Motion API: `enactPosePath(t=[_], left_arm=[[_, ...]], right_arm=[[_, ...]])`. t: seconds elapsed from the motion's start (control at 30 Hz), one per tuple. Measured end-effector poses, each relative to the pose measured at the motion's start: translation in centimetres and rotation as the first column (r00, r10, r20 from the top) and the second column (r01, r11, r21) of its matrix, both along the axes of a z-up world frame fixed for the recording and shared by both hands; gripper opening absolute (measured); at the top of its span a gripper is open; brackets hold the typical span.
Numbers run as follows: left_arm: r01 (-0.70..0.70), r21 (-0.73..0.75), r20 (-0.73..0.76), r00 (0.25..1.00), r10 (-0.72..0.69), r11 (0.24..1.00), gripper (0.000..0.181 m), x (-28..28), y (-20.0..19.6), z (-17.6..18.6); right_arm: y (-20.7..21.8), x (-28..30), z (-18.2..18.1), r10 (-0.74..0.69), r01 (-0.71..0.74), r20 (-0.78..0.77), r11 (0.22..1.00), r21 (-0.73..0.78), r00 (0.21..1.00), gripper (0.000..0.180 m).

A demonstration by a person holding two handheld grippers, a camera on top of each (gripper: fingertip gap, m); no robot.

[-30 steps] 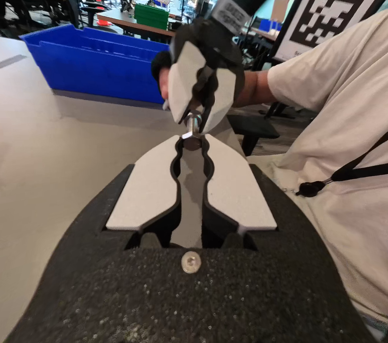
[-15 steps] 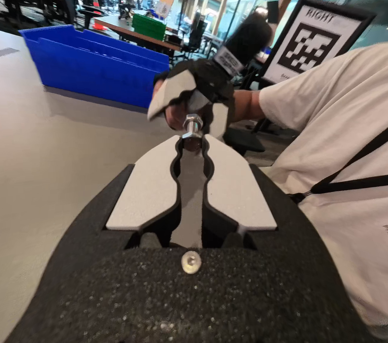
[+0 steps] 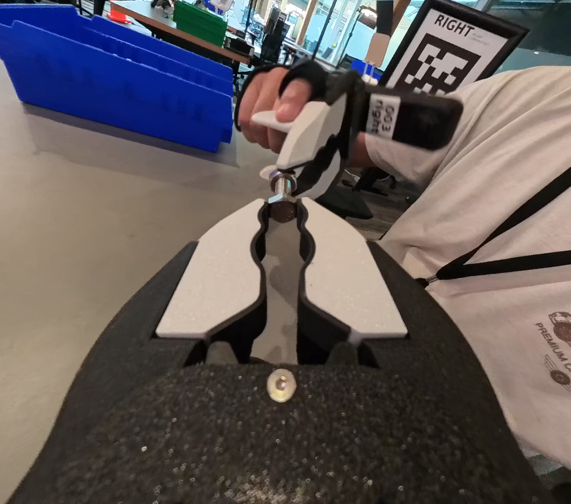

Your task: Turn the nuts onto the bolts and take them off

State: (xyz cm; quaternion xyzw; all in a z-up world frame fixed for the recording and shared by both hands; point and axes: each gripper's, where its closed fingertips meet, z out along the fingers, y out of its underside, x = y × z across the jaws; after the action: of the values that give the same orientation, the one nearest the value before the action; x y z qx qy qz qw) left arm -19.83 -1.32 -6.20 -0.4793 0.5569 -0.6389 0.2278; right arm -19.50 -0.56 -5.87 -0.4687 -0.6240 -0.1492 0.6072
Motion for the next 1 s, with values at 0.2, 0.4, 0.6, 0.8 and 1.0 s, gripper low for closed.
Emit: enactPosePath(t=[0.2,0.4,0.6,0.8,1.0], left_arm=[[-0.054,0.169,0.014,0.999,0.052,0.984,0.017,0.1,-0.2,-0.2],[-0.092,0.278,-0.002,0.995,0.096,0.956,0.017,0.6,-0.2,-1.1],[-0.087,0.194,0.011,0.996,0.086,0.977,0.017,0.3,0.3,-0.3],[-0.028,0.044,0.019,0.999,0.027,0.999,0.017,-0.2,0.5,0.3],[-0.007,0.059,0.004,1.0,0.007,0.998,0.017,0.1,-0.2,-0.2]], right_arm=[[-0.6,-0.1,-0.3,-0.146,-0.265,-0.487,0.688,-0.675,0.861,0.019],[-0.9,0.3,-0.9,-0.608,-0.746,-0.549,-0.111,-0.656,0.574,0.019],[-1.7,-0.1,-0.8,-0.394,-0.721,-0.732,0.211,-0.661,0.556,0.06],[0.0,1.6,-0.7,-0.031,0.036,-0.089,0.998,0.05,0.996,0.055],[-0.1,0.1,0.4,-0.032,0.014,0.069,0.969,0.245,0.997,0.03]])
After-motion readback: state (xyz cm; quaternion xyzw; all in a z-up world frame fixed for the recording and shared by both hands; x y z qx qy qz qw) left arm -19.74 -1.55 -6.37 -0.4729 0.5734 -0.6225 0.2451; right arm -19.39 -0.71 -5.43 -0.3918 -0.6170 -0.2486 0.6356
